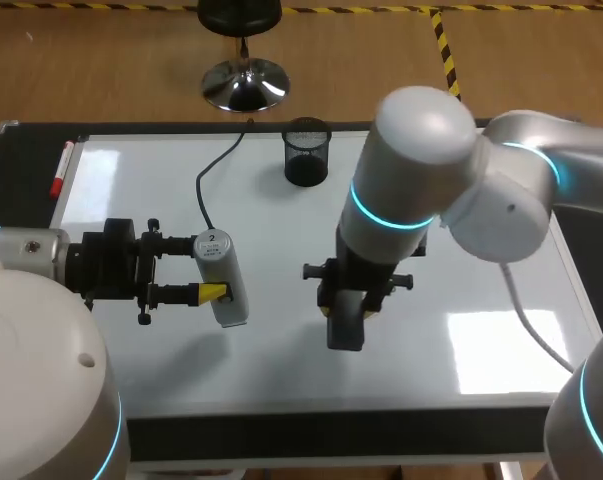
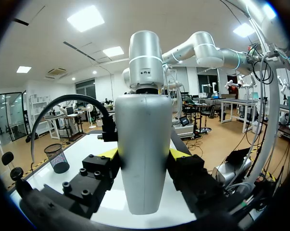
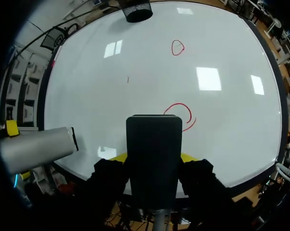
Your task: Pick up the inspection probe, press it on each red-marked spot on the whiteboard one by one, put down the probe, pick up the eraser, and wipe off all the red marks.
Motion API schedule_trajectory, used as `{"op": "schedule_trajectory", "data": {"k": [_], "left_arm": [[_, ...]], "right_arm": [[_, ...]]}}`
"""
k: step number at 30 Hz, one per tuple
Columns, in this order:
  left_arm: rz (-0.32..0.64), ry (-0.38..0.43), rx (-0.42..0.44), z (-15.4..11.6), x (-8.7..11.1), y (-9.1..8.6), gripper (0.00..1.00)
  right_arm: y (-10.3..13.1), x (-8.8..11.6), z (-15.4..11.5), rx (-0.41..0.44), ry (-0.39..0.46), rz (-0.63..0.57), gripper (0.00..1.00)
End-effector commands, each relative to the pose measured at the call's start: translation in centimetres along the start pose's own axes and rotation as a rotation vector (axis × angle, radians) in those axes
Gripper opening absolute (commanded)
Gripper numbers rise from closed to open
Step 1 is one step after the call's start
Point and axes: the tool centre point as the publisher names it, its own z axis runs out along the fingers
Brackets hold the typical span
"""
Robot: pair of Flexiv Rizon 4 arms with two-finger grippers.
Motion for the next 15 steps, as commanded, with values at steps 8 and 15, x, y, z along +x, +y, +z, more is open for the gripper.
{"op": "schedule_trajectory", "data": {"k": [8, 15], "left_arm": [[0.003, -0.004, 0.002, 0.0, 0.1, -0.1, 0.00], [0.003, -0.004, 0.002, 0.0, 0.1, -0.1, 0.00]], "right_arm": [[0.9, 2.2, 2.2, 0.019, 0.014, 0.017, 0.00], [1.4, 2.4, 3.3, 0.032, 0.027, 0.018, 0.00]]}}
